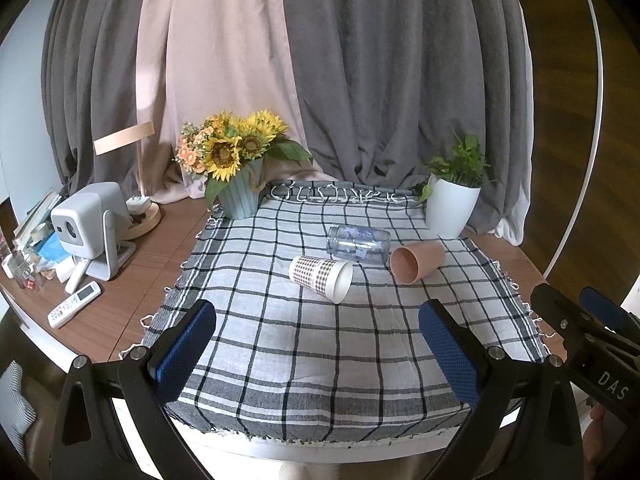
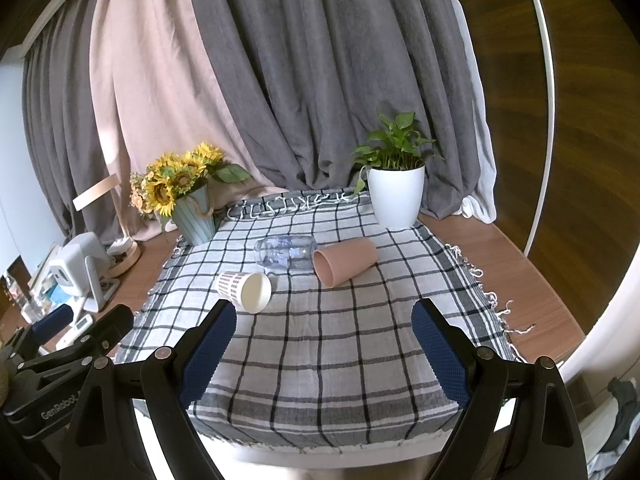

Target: Flip cup upside down

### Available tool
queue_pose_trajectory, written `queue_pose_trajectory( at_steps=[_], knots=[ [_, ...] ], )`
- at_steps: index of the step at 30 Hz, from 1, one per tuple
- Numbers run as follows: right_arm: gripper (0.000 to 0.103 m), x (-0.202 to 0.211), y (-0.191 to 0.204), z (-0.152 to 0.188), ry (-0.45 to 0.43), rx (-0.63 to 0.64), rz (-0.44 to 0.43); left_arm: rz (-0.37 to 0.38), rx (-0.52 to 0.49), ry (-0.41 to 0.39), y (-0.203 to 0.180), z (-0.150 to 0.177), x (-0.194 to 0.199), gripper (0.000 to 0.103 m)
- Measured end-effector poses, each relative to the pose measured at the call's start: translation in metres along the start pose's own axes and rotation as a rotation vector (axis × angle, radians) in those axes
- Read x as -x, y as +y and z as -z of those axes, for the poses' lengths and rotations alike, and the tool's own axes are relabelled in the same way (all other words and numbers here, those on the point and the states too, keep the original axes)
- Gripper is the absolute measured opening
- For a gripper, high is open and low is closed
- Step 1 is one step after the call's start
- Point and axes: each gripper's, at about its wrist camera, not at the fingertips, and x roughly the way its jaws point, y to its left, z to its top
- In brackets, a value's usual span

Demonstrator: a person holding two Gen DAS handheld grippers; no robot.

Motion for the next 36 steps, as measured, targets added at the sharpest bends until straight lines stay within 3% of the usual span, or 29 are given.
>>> queue_pose_trajectory(
  at_steps=[18, 36],
  knots=[
    [0.090, -0.014, 0.002, 0.001, 0.018, -0.005, 0.006, 0.001, -0.016, 0.027, -0.009, -0.007, -0.018, 0.103],
    [0.090, -0.114, 0.026, -0.045, 0.114, -0.028, 0.033, 0.027, -0.052, 0.128, 0.020, -0.066, -0.129, 0.103]
  ],
)
